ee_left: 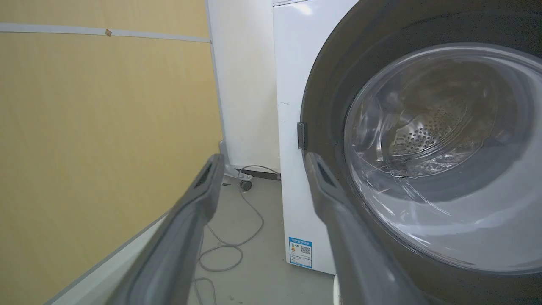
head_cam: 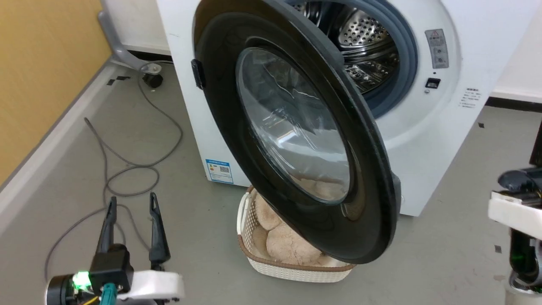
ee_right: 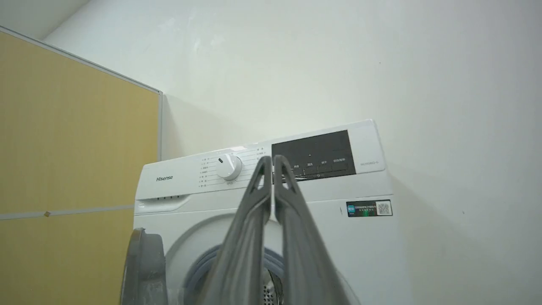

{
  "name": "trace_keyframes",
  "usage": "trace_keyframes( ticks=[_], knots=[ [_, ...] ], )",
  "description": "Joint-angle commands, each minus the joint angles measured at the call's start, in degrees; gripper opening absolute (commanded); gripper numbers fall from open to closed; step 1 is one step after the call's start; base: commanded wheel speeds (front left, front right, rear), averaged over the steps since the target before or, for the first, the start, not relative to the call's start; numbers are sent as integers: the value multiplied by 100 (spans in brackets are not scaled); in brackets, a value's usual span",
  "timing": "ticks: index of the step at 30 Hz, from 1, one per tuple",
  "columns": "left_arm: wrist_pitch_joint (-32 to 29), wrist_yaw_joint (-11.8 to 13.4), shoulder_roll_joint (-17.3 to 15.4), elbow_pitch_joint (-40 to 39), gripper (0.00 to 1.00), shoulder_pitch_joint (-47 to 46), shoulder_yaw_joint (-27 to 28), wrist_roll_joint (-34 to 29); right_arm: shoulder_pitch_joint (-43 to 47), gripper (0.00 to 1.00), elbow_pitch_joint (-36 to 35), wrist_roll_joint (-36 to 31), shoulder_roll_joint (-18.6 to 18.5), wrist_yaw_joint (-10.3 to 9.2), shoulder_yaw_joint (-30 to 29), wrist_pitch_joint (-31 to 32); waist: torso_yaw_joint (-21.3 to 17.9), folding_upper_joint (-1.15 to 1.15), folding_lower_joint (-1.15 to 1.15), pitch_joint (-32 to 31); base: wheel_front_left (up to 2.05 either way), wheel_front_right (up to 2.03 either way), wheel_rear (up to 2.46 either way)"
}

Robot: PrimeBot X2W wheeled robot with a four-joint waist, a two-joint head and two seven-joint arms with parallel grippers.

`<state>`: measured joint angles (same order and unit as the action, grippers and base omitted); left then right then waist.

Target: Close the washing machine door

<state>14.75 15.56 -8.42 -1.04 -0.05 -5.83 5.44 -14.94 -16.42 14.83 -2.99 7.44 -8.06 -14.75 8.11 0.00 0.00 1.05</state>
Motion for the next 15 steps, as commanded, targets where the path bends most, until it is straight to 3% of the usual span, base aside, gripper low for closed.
trace_keyframes(
  ticks=[1, 9, 15],
  knots=[
    [24, -38, 15, -5, 100, 107, 22, -72, -137, 0, -144, 26, 12, 5, 134, -25, 34, 0, 0, -14, 0, 0, 0],
    [25, -155, 141, 24, 100, 237, 93, -197, -235, 0, -610, 396, -234, 5, 1276, -25, 121, 0, 0, -25, 0, 0, 0],
    [25, -208, 206, 41, 100, 249, 167, -256, -178, 0, -379, 639, -840, 5, 2402, -25, 85, 0, 0, -35, 0, 0, 0]
  ],
)
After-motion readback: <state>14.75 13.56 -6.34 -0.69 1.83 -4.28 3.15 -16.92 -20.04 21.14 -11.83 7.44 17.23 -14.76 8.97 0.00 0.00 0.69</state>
